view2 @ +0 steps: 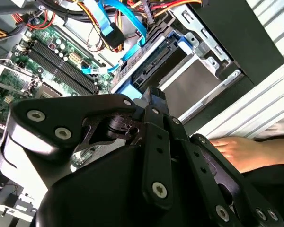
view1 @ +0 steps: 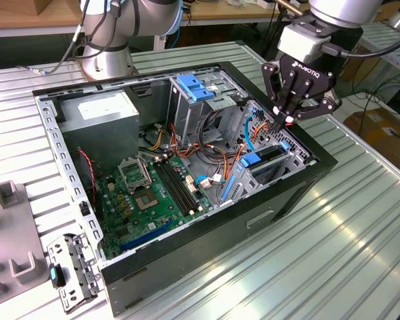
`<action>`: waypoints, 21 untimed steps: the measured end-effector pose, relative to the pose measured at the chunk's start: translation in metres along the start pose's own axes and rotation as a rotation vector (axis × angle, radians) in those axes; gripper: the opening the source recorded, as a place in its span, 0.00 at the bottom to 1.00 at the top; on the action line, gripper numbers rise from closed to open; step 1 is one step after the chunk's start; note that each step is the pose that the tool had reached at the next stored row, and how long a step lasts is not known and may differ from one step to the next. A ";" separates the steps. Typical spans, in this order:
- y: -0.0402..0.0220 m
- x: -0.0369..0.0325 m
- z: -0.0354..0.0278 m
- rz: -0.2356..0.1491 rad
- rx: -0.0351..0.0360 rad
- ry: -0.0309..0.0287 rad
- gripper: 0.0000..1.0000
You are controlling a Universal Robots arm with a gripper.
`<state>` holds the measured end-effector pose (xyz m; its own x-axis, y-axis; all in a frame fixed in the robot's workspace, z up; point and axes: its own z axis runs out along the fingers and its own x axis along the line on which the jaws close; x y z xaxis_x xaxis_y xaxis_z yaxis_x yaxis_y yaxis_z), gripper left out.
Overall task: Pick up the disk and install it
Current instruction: 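Insert the first disk wire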
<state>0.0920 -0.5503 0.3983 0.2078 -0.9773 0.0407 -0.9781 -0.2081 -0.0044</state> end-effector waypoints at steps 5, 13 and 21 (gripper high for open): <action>-0.0077 -0.0041 -0.0002 -0.011 0.0005 0.0000 0.11; -0.0234 -0.0087 0.0001 -0.088 0.0034 0.0003 0.11; -0.0432 -0.0098 0.0004 -0.166 0.0059 0.0022 0.11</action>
<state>0.1322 -0.5317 0.3977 0.3665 -0.9294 0.0435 -0.9302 -0.3669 -0.0033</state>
